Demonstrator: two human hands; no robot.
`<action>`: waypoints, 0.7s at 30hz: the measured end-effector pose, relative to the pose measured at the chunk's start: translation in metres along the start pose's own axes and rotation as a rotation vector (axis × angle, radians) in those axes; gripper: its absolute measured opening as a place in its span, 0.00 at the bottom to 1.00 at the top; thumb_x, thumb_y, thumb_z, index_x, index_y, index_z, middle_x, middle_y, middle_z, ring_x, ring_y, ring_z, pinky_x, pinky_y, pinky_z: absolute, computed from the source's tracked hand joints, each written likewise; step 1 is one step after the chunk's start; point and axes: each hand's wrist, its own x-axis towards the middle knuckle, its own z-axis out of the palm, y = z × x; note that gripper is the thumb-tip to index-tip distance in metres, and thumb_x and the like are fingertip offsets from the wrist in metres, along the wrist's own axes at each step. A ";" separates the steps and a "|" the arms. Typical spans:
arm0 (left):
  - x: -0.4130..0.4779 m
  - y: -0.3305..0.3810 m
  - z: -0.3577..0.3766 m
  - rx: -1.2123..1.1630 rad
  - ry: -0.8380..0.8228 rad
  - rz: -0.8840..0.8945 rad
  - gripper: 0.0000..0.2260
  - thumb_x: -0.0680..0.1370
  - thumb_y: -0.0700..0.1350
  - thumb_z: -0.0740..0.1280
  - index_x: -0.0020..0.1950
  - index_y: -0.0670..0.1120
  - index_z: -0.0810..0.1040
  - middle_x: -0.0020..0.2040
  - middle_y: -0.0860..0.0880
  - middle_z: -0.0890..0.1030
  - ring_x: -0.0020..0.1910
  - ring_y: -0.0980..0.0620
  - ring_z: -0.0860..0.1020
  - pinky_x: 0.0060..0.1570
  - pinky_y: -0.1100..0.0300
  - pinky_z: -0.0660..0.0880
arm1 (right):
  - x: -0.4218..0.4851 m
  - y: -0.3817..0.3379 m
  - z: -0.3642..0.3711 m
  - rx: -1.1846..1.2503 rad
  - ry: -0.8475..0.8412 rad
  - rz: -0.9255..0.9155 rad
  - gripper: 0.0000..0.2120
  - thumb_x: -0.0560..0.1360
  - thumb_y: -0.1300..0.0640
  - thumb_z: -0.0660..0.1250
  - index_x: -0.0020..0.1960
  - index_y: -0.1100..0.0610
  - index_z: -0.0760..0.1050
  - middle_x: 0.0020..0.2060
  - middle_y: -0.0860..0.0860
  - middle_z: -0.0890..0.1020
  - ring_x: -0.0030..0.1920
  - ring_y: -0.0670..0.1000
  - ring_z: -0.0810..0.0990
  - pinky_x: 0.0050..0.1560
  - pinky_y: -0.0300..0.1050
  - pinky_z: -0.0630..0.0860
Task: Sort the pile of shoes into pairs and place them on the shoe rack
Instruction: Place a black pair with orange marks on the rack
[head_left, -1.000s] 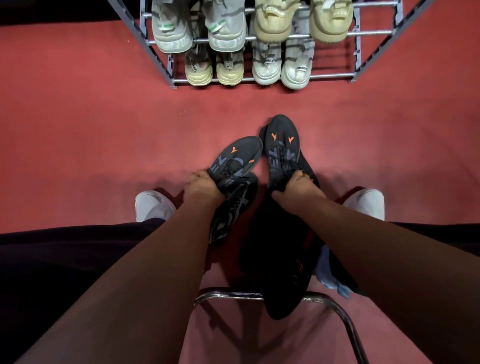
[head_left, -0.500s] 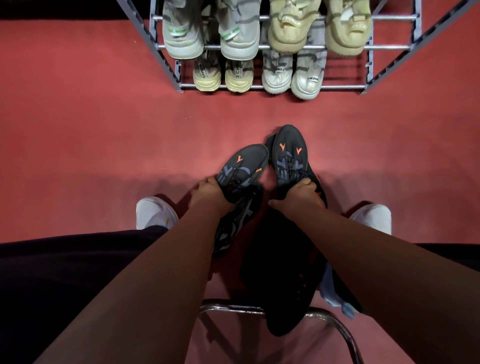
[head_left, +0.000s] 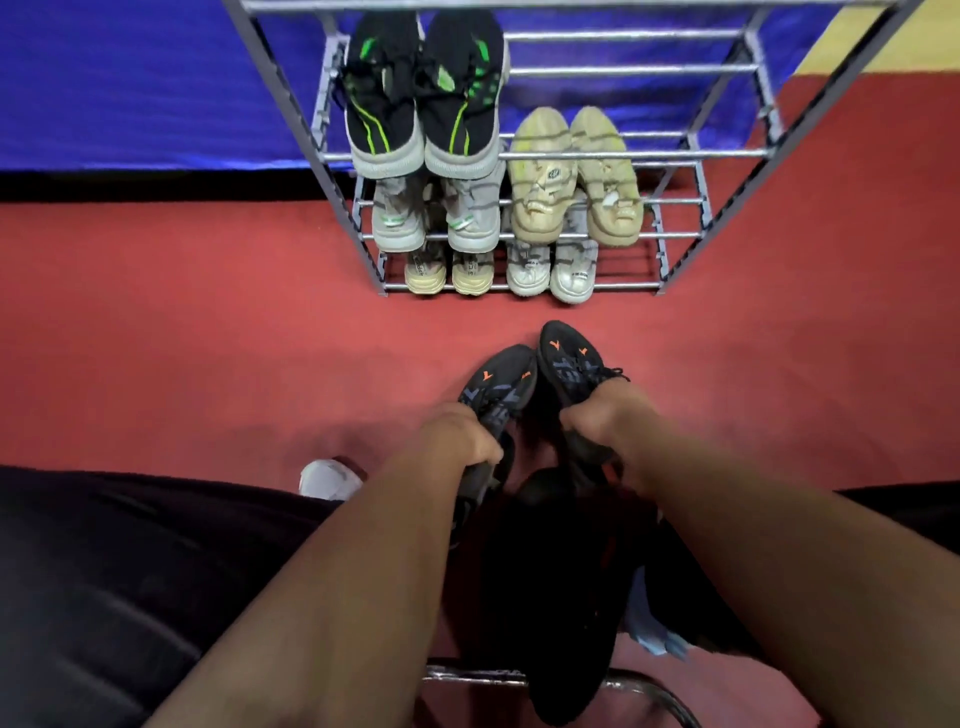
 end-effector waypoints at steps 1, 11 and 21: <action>-0.016 0.007 -0.009 0.062 0.021 0.038 0.24 0.70 0.54 0.78 0.62 0.44 0.80 0.57 0.45 0.82 0.54 0.43 0.82 0.53 0.54 0.80 | -0.011 0.000 -0.012 -0.034 0.021 -0.035 0.17 0.63 0.47 0.72 0.45 0.59 0.82 0.36 0.53 0.84 0.36 0.57 0.85 0.42 0.48 0.84; -0.181 0.050 -0.121 0.185 0.149 0.243 0.22 0.71 0.59 0.76 0.51 0.41 0.80 0.44 0.41 0.81 0.35 0.41 0.85 0.50 0.39 0.84 | -0.128 -0.017 -0.154 -0.436 0.325 -0.354 0.19 0.69 0.37 0.68 0.42 0.54 0.75 0.38 0.52 0.76 0.44 0.58 0.79 0.47 0.46 0.78; -0.205 0.084 -0.186 0.108 0.640 0.396 0.21 0.73 0.64 0.70 0.36 0.47 0.74 0.35 0.48 0.76 0.40 0.43 0.78 0.40 0.56 0.71 | -0.146 -0.040 -0.245 -0.193 0.494 -0.399 0.18 0.64 0.39 0.70 0.40 0.54 0.75 0.35 0.50 0.79 0.42 0.58 0.81 0.42 0.45 0.78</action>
